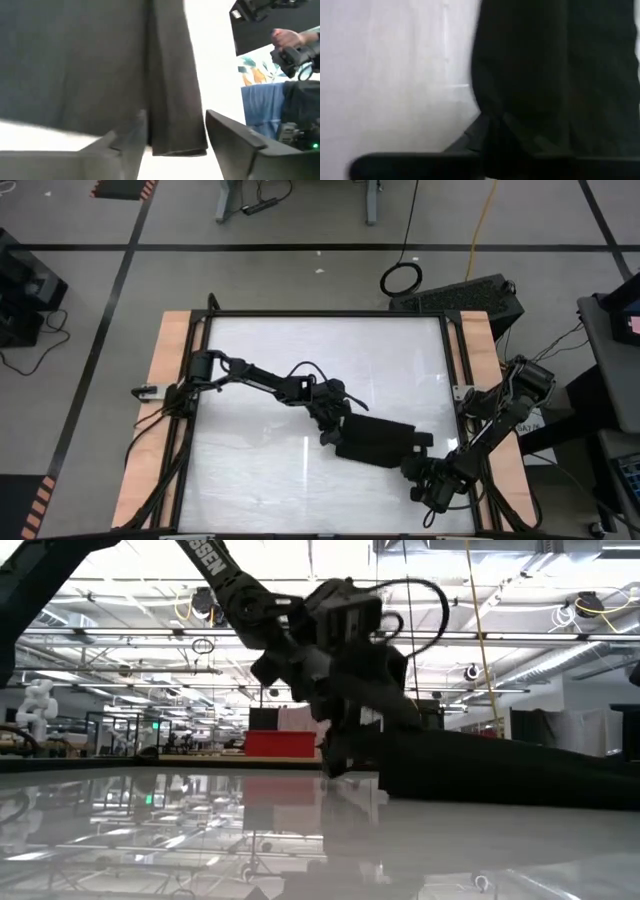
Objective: Roll towel
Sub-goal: Roll the towel
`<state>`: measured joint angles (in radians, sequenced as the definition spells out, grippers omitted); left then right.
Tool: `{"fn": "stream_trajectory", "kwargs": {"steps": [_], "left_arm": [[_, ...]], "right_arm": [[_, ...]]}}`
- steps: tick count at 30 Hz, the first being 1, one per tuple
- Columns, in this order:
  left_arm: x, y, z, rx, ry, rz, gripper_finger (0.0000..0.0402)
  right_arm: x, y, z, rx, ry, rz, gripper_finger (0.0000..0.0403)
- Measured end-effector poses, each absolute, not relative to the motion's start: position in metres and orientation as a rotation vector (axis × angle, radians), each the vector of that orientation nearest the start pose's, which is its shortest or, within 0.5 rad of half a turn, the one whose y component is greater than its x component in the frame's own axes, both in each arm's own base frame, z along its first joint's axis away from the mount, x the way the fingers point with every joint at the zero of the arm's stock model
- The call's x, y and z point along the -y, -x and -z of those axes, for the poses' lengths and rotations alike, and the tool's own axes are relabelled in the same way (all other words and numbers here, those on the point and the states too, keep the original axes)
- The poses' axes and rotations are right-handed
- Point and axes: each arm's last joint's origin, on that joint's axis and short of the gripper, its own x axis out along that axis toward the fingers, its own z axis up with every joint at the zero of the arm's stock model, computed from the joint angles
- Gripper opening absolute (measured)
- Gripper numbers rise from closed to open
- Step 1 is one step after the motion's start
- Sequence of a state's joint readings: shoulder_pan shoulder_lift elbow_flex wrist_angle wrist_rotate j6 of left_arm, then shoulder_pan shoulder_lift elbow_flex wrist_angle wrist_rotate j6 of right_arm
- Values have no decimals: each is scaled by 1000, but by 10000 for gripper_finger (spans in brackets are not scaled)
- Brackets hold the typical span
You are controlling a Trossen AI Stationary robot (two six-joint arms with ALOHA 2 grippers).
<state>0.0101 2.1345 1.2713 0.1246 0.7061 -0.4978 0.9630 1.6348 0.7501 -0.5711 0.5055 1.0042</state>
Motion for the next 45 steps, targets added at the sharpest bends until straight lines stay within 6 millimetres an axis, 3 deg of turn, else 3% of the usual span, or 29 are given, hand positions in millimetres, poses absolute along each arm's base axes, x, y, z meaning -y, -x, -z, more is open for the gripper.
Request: {"fn": "stream_trajectory", "kwargs": {"steps": [4,9,13,17,24,29,35,41,45], "left_arm": [[13,-431,-139,-808,641,509,249],[19,-425,-166,-739,486,547,256],[47,-417,-190,-657,228,584,248],[78,-411,-195,-620,-53,557,247],[107,-408,-180,-634,-340,417,269],[111,-414,-161,-650,-355,391,301],[111,-418,-140,-694,-359,326,319],[111,-424,-119,-690,-400,283,306],[107,-427,-109,-701,-401,271,256]], "right_arm": [[-191,-150,-124,-1076,38,213,12],[-184,-144,-133,-1065,-50,202,6],[-177,-139,-144,-1004,-166,152,4],[-168,-131,-156,-935,-260,93,3],[-148,-117,-163,-826,-457,12,1],[-135,-108,-155,-768,-624,-13,1],[-127,-103,-147,-764,-693,2,1],[-126,-103,-148,-767,-696,-4,0],[-127,-102,-148,-776,-689,-22,3]]}}
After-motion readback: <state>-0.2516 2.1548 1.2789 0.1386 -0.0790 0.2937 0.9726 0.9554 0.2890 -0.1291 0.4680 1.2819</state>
